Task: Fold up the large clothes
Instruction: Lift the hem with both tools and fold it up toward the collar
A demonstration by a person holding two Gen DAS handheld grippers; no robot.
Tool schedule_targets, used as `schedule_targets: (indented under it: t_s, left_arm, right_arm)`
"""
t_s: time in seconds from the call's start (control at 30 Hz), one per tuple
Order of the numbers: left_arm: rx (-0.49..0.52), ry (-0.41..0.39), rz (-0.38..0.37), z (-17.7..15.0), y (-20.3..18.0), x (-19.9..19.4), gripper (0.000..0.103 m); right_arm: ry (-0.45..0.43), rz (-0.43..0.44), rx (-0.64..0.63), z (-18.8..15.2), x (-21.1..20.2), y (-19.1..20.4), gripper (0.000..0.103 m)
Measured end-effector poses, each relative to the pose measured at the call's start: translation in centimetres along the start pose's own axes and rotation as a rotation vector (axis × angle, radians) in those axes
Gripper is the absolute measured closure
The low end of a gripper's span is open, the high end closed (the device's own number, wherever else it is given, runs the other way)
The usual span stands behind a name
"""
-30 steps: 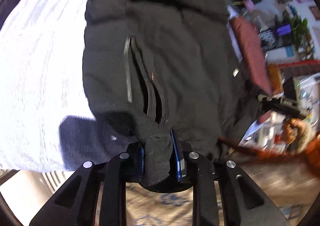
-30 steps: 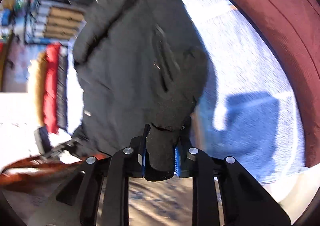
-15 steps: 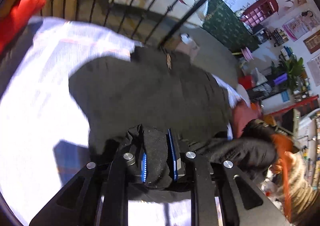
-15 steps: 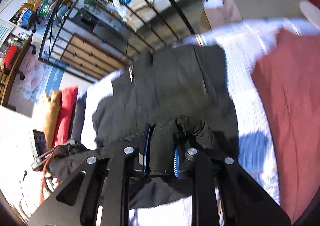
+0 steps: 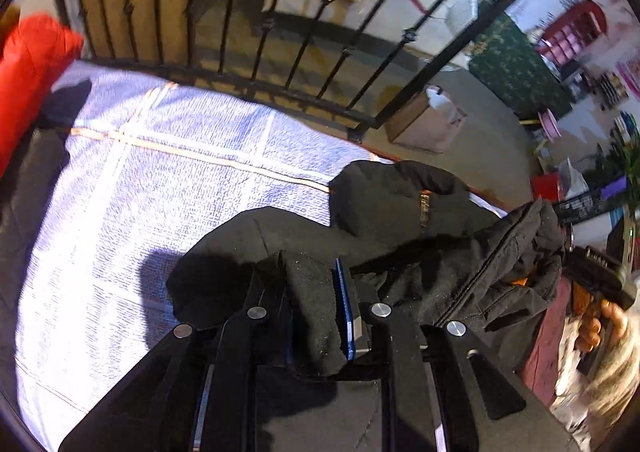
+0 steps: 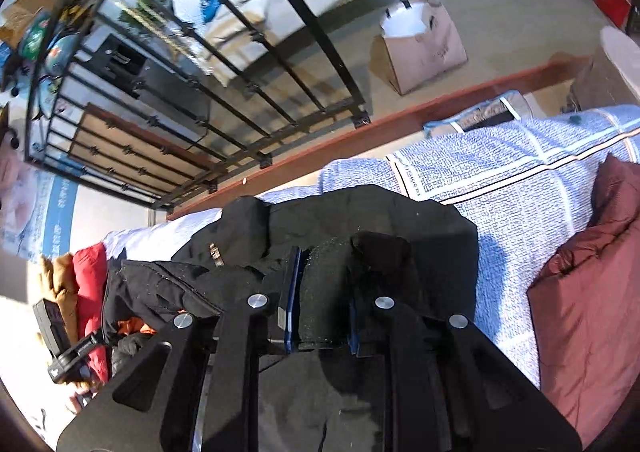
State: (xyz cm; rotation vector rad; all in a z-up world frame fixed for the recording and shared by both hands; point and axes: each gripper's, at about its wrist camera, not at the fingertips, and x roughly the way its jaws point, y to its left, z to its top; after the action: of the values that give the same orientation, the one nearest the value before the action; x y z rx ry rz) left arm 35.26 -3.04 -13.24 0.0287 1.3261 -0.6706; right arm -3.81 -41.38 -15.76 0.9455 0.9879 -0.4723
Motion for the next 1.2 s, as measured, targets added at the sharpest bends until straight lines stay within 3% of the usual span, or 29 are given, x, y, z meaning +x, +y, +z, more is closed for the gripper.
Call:
schedule_targets:
  t_s: [0.1, 0.2, 0.23, 0.3, 0.4, 0.5, 0.63, 0.73, 0.77, 0.8, 0.83, 0.9, 1.0, 1.07, 1.2]
  left_arm:
    - [-0.066, 0.027, -0.015, 0.7, 1.0, 1.3, 0.083]
    - [-0.12, 0.064, -0.043, 1.4, 1.9, 1.8, 0.082]
    - [-0.139, 0.076, -0.063, 1.6, 2.4, 1.8, 0.082]
    - [-0.171, 0.086, -0.103, 1.7, 3.0, 1.6, 0.08]
    - [-0.221, 0.101, -0.191, 1.7, 4.3, 0.6, 0.071]
    - [-0.237, 0.112, -0.267, 1.6, 5.4, -0.6, 0.066]
    - [-0.201, 0.14, -0.288, 1.4, 6.1, -1.9, 0.065]
    - [-0.212, 0.133, -0.312, 1.0, 6.8, -3.0, 0.064]
    - [-0.231, 0.112, -0.307, 1.0, 7.4, -3.6, 0.059]
    - [-0.247, 0.071, -0.263, 1.0, 8.0, -4.4, 0.038]
    - [-0.263, 0.01, -0.204, 1.0, 8.8, -5.7, 0.024]
    - [-0.278, -0.068, -0.179, 0.9, 9.9, -7.7, 0.023]
    - [-0.23, -0.035, -0.131, 0.5, 9.4, -8.5, 0.023]
    - [-0.127, -0.011, -0.053, -0.4, 7.4, -8.4, 0.023]
    - [-0.036, 0.019, -0.027, -3.4, 3.8, -7.1, 0.023]
  right_arm:
    - [0.019, 0.002, 0.059, 0.5, 1.5, -0.7, 0.082]
    - [0.044, 0.046, 0.144, 0.9, 2.6, -1.6, 0.073]
    - [0.049, 0.068, 0.183, 1.0, 2.8, -2.1, 0.071]
    - [0.044, 0.117, 0.223, 0.9, 2.7, -2.6, 0.055]
    - [0.048, 0.15, 0.248, 1.1, 2.3, -2.7, 0.053]
    - [0.069, 0.137, 0.208, 1.5, 2.0, -2.1, 0.052]
    - [0.103, 0.046, 0.014, 1.6, 1.7, 0.5, 0.053]
    - [0.129, 0.105, 0.056, 1.9, 1.1, 0.2, 0.05]
    - [0.122, 0.16, 0.14, 2.2, 0.8, -1.1, 0.039]
    - [0.1, 0.183, 0.207, 2.4, 0.3, -2.3, 0.028]
    - [0.063, 0.18, 0.271, 2.7, -0.5, -3.6, 0.027]
    - [0.022, 0.136, 0.281, 3.2, -1.7, -4.7, 0.027]
    - [0.017, 0.061, 0.148, 3.0, -2.6, -3.3, 0.027]
    - [0.026, 0.016, -0.025, 2.0, -2.4, -0.3, 0.027]
    - [0.084, -0.087, -0.49, -2.3, 0.1, 8.1, 0.027]
